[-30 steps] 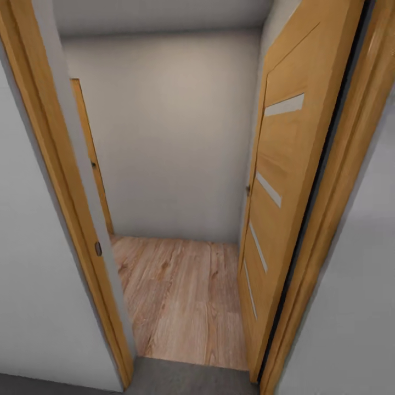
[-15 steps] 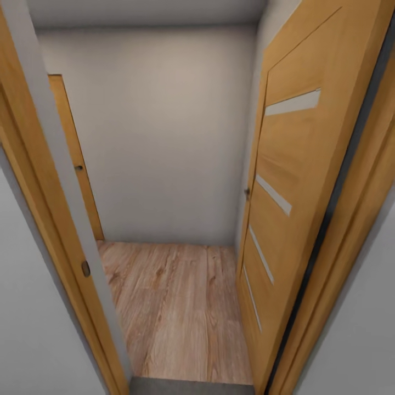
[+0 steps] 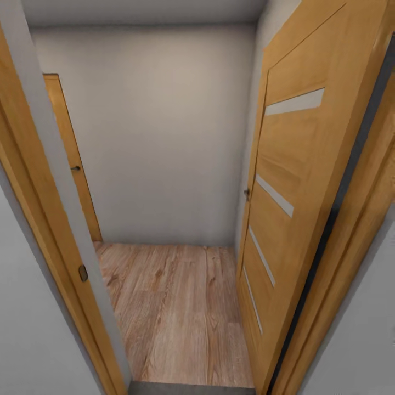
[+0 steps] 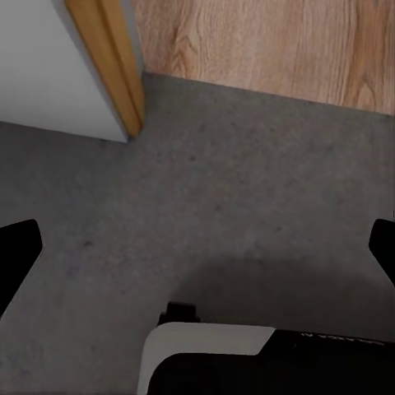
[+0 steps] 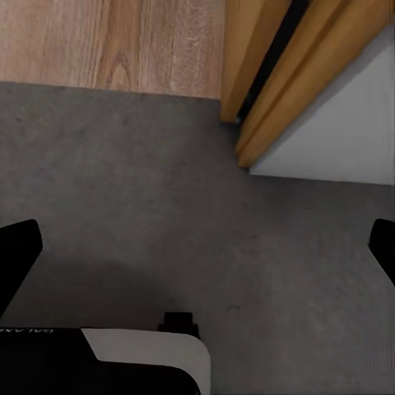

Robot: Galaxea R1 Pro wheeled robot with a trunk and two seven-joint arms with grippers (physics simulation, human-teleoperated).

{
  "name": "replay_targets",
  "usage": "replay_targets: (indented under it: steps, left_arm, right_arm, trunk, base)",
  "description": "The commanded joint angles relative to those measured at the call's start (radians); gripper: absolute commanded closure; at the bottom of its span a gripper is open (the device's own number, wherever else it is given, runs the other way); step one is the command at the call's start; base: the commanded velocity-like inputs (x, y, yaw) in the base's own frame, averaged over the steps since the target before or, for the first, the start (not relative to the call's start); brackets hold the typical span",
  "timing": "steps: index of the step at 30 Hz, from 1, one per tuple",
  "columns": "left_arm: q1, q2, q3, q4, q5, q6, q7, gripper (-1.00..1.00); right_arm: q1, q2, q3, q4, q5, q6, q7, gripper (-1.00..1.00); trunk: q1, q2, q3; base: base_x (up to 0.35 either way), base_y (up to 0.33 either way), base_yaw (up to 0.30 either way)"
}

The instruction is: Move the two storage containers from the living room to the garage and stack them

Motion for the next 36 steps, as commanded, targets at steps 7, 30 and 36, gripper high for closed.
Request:
replay_targets:
  steps: [7, 30, 36]
  left_arm:
    - [-0.001, 0.0, 0.003, 0.004, 0.009, -0.005, -0.007, -1.0]
    - [-0.001, 0.0, 0.003, 0.004, 0.009, -0.005, -0.007, -1.0]
    - [-0.001, 0.0, 0.003, 0.004, 0.009, -0.005, -0.007, -1.0]
  right_arm:
    - [-0.002, 0.0, 0.004, 0.004, 0.0, -0.006, -0.001, -1.0]
    - [-0.002, 0.0, 0.004, 0.004, 0.0, -0.006, -0.001, -1.0]
    - [-0.002, 0.0, 0.003, 0.004, 0.001, -0.007, -0.001, -1.0]
  trunk:
    - [0.0, -0.001, 0.0]
    - [0.0, -0.001, -0.014]
    - [0.0, -0.001, -0.015]
  base:
    - [0.0, 0.0, -0.242]
    - [0.0, 0.0, -0.03]
    - [0.0, 0.0, 0.0]
